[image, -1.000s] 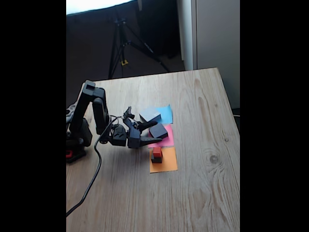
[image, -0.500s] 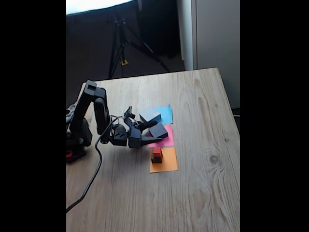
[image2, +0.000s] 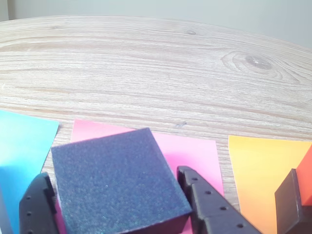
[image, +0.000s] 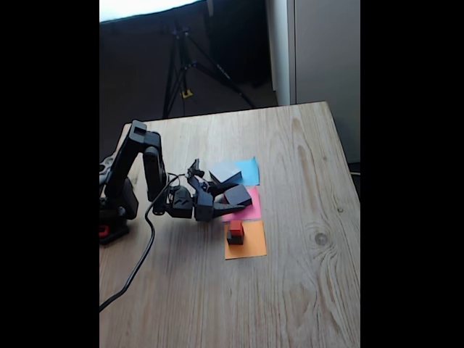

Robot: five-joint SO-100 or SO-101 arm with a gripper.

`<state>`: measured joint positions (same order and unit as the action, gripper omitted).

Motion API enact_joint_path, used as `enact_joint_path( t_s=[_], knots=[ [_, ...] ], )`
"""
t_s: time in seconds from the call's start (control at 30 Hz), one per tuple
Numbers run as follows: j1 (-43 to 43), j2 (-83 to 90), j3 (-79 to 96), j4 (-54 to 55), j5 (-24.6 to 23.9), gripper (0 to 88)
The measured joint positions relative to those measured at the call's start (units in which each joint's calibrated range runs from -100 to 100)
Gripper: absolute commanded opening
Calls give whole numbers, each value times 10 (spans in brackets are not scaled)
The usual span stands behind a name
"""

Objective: Tower of hanoi

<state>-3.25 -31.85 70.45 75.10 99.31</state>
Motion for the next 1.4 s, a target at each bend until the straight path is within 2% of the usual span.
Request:
enact_joint_path(
  t_s=[0.47,0.97,1.17,1.4],
  knots=[
    [3,-10,-3,0,0,164],
    [12,16,35,-2,0,167],
    [32,124,92,-64,0,168],
    [46,268,111,-189,0,171]
  ],
)
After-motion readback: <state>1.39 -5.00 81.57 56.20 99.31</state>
